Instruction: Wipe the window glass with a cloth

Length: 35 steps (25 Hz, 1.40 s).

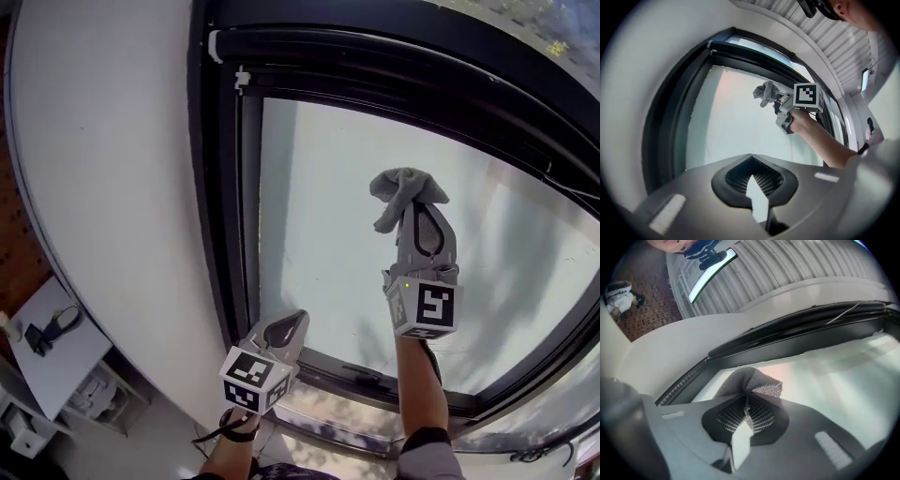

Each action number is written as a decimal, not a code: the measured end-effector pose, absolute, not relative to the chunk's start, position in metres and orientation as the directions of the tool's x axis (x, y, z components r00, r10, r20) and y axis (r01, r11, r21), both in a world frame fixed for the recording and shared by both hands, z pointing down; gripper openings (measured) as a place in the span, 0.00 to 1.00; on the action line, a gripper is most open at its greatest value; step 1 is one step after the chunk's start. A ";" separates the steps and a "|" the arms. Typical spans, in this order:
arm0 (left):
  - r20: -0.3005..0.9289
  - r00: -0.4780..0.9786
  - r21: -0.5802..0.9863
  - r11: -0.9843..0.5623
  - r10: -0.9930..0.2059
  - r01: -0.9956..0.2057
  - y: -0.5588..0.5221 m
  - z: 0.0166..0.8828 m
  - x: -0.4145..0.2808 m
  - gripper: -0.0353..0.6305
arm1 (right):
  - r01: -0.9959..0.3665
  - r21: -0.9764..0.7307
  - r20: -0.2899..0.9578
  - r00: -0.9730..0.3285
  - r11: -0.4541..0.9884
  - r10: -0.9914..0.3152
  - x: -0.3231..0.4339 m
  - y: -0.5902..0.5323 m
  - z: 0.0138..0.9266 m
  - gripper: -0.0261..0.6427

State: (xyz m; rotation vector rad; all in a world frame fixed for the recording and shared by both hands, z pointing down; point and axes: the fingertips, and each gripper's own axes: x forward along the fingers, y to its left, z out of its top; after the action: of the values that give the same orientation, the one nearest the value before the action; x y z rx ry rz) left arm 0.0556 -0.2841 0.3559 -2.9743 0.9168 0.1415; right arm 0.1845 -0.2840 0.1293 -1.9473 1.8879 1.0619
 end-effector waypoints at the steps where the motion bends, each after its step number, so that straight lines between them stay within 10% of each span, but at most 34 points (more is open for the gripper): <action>1: -0.091 0.805 0.013 -0.809 -0.587 -0.588 -0.289 0.357 0.037 0.06 | -0.939 0.325 -0.616 -0.117 -0.116 -0.779 0.163 -0.300 0.133 0.06; 16: -0.054 0.587 -0.005 -0.588 -0.808 -0.809 -0.314 0.371 -0.129 0.06 | -0.947 0.319 -0.519 -0.207 0.037 -0.830 -0.010 -0.437 0.168 0.06; 35: -0.033 0.796 0.005 -0.796 -0.605 -0.605 -0.299 0.372 -0.007 0.06 | -0.931 0.304 -0.585 -0.016 -0.201 -0.811 0.130 -0.334 0.150 0.06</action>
State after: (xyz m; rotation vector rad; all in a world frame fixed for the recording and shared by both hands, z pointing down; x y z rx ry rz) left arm -0.0072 -0.2986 0.3723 -2.9711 1.0003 0.0512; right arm 0.1303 -0.3339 0.1501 -2.0713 1.8624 1.0153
